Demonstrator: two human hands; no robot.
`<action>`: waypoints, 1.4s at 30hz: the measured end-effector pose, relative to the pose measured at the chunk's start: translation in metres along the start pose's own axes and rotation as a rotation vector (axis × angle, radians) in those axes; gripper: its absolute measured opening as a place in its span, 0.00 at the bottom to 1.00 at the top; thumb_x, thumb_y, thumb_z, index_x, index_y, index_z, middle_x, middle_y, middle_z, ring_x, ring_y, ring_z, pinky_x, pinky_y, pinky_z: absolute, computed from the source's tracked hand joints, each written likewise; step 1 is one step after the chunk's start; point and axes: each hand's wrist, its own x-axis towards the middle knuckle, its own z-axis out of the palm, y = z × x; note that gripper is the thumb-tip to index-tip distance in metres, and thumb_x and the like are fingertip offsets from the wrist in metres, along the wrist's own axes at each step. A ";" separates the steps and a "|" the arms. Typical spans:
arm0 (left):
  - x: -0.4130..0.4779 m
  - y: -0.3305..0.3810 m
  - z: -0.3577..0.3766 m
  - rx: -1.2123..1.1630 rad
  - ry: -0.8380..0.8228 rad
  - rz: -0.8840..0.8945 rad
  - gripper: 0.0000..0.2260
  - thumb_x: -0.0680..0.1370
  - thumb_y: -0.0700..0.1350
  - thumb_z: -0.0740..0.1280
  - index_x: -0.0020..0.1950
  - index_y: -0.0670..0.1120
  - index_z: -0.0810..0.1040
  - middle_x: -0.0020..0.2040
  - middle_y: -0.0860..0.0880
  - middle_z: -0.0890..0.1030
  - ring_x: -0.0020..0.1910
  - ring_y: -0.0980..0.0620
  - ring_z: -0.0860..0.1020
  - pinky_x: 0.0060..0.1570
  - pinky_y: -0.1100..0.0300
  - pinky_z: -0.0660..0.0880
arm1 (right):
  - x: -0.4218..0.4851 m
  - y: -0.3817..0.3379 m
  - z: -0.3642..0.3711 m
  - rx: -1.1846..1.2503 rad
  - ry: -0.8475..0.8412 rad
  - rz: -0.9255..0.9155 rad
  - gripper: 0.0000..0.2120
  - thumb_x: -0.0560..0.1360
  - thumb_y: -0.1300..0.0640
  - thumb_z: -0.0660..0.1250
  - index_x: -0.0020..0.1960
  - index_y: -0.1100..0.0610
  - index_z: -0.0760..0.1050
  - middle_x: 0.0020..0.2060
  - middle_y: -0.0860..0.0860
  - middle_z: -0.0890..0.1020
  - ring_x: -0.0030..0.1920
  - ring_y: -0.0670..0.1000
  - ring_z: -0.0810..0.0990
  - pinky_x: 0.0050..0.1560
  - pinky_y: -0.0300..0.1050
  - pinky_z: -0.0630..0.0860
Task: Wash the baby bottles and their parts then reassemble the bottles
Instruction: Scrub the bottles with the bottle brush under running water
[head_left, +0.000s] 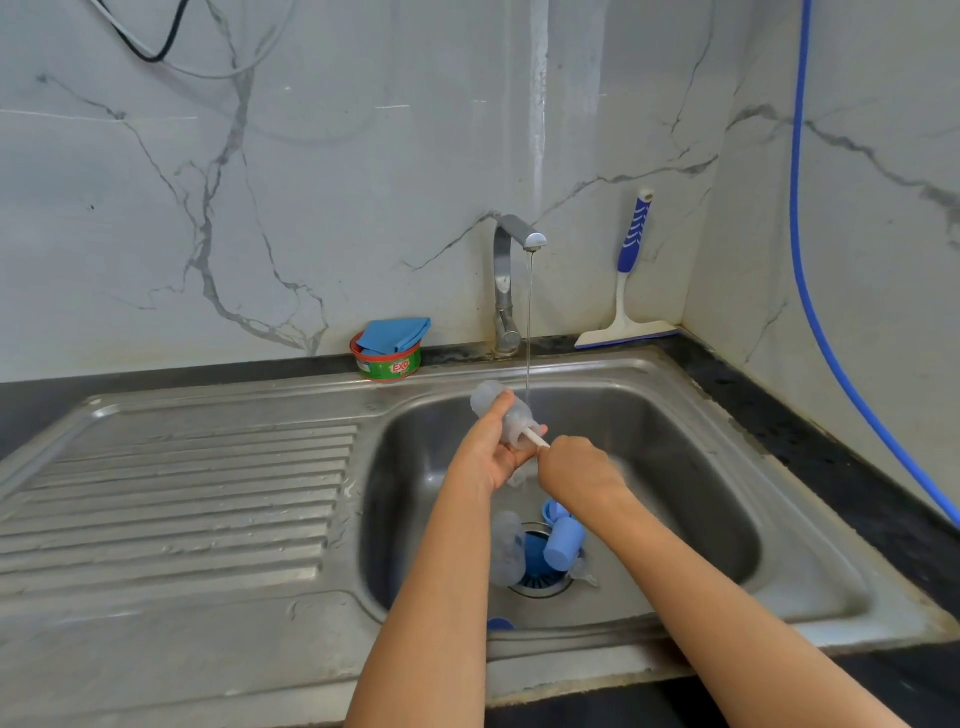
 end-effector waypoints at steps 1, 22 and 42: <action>0.000 0.001 -0.001 -0.022 -0.011 0.004 0.26 0.75 0.48 0.71 0.68 0.41 0.65 0.61 0.34 0.74 0.55 0.38 0.80 0.46 0.45 0.80 | 0.001 -0.001 0.001 0.031 0.041 0.000 0.11 0.80 0.63 0.53 0.54 0.62 0.73 0.39 0.52 0.73 0.42 0.52 0.76 0.40 0.43 0.72; 0.012 0.006 -0.011 -0.062 0.096 0.193 0.21 0.76 0.50 0.70 0.61 0.41 0.69 0.53 0.40 0.76 0.54 0.42 0.78 0.52 0.45 0.79 | -0.005 -0.001 -0.006 -0.173 0.011 -0.119 0.13 0.81 0.57 0.52 0.55 0.59 0.74 0.39 0.52 0.73 0.40 0.53 0.72 0.38 0.45 0.68; 0.001 0.022 -0.015 -0.474 0.023 0.100 0.28 0.75 0.52 0.70 0.70 0.43 0.65 0.53 0.39 0.74 0.46 0.47 0.77 0.37 0.54 0.80 | -0.006 0.017 -0.034 0.851 -0.834 0.116 0.23 0.82 0.47 0.52 0.29 0.51 0.60 0.21 0.45 0.58 0.18 0.42 0.53 0.16 0.31 0.49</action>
